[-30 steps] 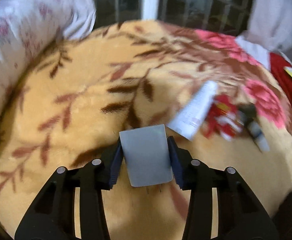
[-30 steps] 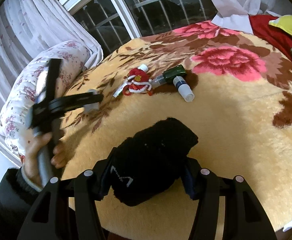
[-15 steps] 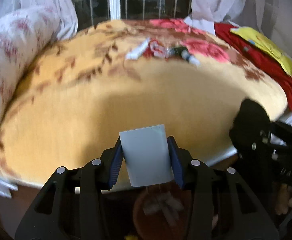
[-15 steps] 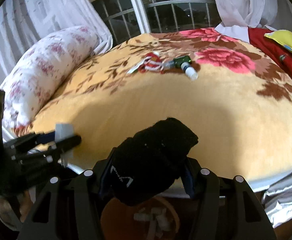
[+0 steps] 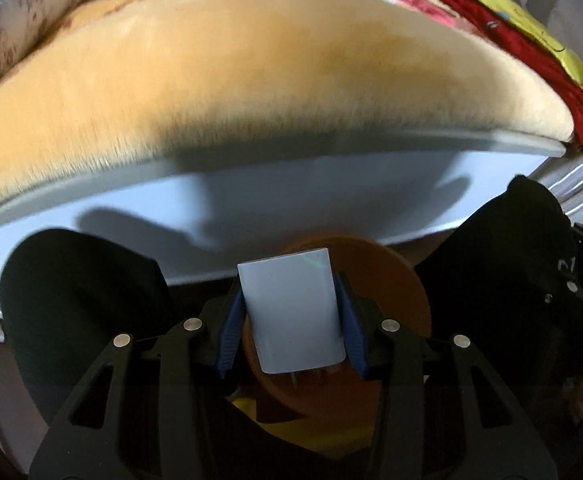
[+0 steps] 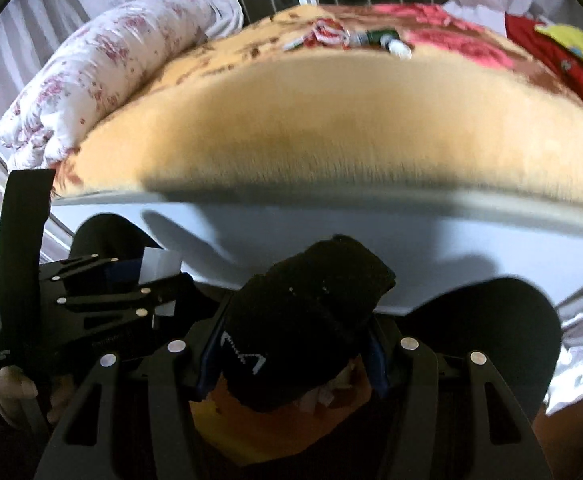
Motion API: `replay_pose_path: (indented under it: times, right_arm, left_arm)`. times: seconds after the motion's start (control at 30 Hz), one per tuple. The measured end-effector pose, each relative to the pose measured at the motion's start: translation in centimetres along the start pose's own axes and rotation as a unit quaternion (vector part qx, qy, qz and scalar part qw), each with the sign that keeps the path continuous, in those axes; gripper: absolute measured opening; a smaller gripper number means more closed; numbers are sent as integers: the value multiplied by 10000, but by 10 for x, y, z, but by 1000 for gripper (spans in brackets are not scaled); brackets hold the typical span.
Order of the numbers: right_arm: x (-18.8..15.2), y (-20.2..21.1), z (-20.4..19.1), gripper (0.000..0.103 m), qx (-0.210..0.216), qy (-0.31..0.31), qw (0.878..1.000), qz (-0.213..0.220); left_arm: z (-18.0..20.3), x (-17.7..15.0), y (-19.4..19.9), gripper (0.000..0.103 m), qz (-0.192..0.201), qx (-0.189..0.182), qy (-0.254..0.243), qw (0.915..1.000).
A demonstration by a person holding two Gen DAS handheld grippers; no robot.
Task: Collect trash
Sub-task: 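Lower both tools over the orange bin and release sock and charger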
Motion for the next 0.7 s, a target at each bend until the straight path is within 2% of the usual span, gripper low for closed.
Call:
replay_pose_path:
  times: [0.1,0.17,0.23,0.5,0.7]
  right_arm:
    - [-5,-9,4,59,-22,-76,9999,-143]
    - [-7,-15,7,60,-11,-133,9995,-269]
    - [-9,-20,12,64,-31,-255,9990,-353]
    - [-8,-15,22,67,-76,-391,9989,-263]
    - [4,5,22,67,-19,-352,9994,-48]
  left_arm:
    - [-2,-2,-9,44,-173,-102,106,9997]
    - [-3,-3,-16,49,-304,-77,164,9994]
    - [-5,-4,-20,69,-379,-114,230,9990]
    - [-5,-12,-25,72,-515,-114,287,9982]
    - [-8,-6,-5,72,-237,-128,268,9993]
Point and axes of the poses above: each gripper's, at about its wrist camera, not at the fingertips, and y roughly against the way its jaws point, z to its right, x to its top, the point moved 5 cm from there along -y, roughly the way its jaws point, and after that the axes turned 2 degrees about -x, right-handed, at the moved point
